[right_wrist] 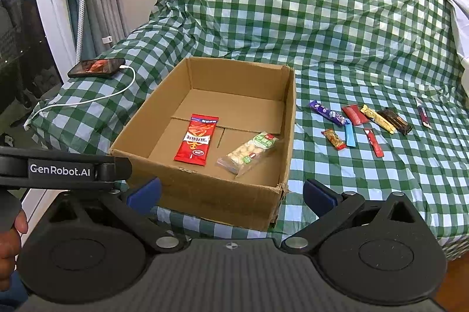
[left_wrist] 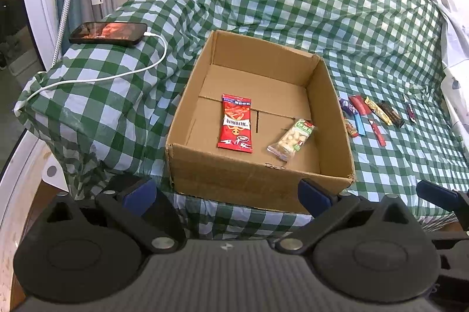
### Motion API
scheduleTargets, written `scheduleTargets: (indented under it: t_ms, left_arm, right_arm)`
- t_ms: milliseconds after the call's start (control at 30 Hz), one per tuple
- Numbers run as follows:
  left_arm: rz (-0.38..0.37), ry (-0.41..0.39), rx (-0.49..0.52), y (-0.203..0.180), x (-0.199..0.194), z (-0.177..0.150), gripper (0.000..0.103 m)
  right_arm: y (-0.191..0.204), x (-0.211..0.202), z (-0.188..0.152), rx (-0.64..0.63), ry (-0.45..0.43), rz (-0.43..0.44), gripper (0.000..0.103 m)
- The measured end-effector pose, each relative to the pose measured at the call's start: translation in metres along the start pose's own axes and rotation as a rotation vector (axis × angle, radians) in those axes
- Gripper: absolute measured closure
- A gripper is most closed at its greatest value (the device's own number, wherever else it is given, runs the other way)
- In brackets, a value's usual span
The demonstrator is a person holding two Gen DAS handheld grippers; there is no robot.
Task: Organize snacks
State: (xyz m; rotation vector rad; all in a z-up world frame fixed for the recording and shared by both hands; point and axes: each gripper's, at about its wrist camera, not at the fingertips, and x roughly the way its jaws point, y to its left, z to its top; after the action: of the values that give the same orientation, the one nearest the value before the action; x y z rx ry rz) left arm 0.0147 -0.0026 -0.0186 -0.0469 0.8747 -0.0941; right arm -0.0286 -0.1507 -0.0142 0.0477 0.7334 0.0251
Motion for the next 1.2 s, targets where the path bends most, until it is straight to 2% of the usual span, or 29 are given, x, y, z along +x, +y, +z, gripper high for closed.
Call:
scheduleTargets:
  t_ms: [400, 1200]
  left_arm:
    - [0.000, -0.002, 0.005, 0.000, -0.005, -0.002, 0.000]
    - [0.004, 0.059, 0.005, 0.005, 0.011, -0.005, 0.000]
  right_arm:
    - [0.002, -0.005, -0.002, 0.006, -0.006, -0.002, 0.001]
    - [0.000, 0.008, -0.005, 0.032, 0.059, -0.009, 0.001]
